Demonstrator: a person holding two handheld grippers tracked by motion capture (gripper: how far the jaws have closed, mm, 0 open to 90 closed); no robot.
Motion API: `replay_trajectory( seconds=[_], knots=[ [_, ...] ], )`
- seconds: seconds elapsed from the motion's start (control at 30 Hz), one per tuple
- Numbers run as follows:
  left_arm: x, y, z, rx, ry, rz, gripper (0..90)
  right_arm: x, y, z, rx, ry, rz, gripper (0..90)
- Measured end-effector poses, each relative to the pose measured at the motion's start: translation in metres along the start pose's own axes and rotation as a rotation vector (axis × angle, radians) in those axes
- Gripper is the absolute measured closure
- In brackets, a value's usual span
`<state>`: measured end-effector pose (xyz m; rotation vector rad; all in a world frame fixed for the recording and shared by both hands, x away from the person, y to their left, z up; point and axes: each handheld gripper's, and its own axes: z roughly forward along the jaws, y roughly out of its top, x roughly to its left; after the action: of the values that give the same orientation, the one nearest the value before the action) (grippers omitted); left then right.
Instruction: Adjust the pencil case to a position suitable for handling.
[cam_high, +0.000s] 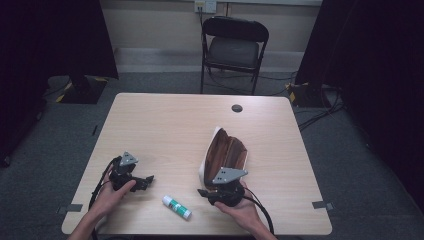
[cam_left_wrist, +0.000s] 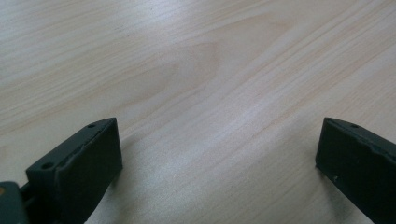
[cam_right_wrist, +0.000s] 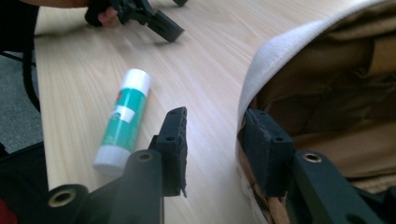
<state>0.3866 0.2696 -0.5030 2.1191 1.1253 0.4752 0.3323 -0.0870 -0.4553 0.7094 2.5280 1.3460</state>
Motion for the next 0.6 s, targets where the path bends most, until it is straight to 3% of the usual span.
replay_trajectory(
  seconds=[0.07,0.23,0.4,0.47,0.6],
  knots=[
    [0.000,0.000,0.000,-0.003,-0.001,-0.004,0.0,0.001,0.001,0.001,-0.001,0.024,-0.004,60.4],
    [-0.001,0.000,0.000,-0.003,0.000,-0.004,0.0,-0.007,0.001,-0.012,-0.029,0.011,0.009,58.8],
    [-0.001,0.000,0.000,-0.004,-0.002,-0.005,0.0,-0.025,-0.004,-0.037,-0.062,-0.045,0.046,61.5],
    [-0.001,0.000,0.000,-0.004,-0.001,-0.004,0.0,-0.035,-0.011,-0.044,-0.049,-0.084,0.049,61.7],
    [-0.001,0.000,0.000,-0.004,-0.002,-0.005,0.0,-0.053,-0.028,-0.050,-0.008,-0.114,0.074,62.0]
  ],
)
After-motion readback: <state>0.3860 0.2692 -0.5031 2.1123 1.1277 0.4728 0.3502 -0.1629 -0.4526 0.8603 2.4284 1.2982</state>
